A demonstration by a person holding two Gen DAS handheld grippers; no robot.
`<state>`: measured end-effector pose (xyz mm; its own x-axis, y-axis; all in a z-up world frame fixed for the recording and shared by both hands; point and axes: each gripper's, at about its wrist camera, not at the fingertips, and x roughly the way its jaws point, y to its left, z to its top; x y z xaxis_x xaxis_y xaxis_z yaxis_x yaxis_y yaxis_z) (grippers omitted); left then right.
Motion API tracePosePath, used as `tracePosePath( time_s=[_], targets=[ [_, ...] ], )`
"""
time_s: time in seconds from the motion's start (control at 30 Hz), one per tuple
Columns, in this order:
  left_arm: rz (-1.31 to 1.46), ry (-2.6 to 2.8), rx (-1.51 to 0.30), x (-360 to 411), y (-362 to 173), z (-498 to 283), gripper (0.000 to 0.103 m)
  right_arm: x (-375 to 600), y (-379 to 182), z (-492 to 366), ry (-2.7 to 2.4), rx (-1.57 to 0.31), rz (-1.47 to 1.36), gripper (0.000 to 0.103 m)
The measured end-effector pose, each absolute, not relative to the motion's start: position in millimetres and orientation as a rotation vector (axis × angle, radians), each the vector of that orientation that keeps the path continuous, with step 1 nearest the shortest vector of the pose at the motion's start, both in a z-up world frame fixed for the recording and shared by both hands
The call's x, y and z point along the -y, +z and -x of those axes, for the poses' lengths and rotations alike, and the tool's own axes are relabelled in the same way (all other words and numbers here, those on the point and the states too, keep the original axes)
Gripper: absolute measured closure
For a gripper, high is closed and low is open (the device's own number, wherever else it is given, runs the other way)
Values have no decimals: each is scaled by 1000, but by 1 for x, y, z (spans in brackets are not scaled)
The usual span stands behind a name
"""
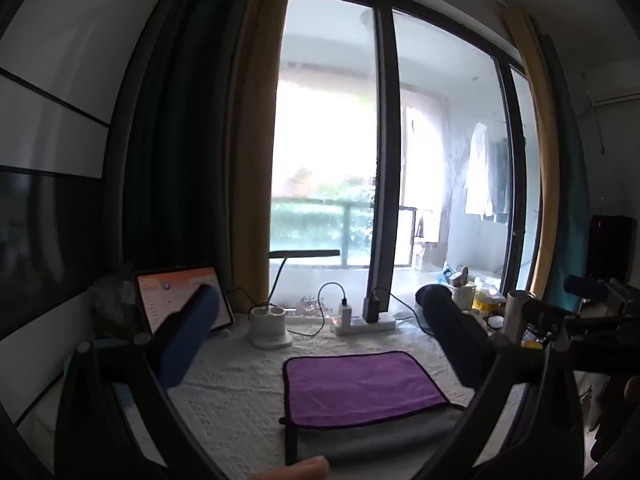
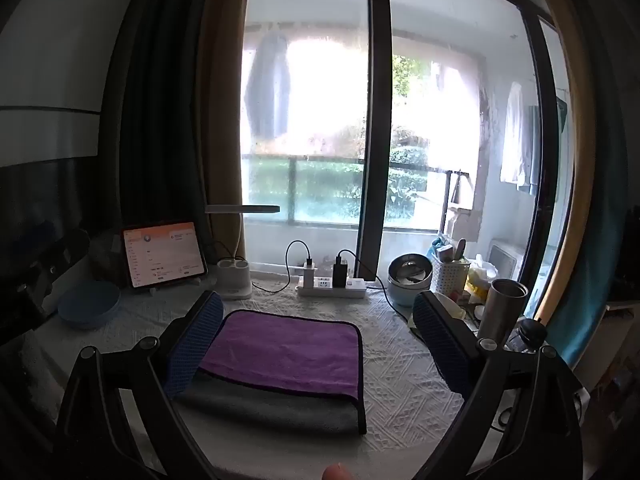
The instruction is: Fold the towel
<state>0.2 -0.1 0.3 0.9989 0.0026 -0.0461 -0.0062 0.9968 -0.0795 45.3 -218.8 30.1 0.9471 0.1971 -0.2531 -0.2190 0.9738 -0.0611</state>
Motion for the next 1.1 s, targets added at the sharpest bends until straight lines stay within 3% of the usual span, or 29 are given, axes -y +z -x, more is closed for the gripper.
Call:
tracePosePath(
  time_s=[1.1],
  targets=[
    [87, -17, -69, -3, 5, -1, 0, 218, 33, -43, 208, -236, 103, 5]
  ],
)
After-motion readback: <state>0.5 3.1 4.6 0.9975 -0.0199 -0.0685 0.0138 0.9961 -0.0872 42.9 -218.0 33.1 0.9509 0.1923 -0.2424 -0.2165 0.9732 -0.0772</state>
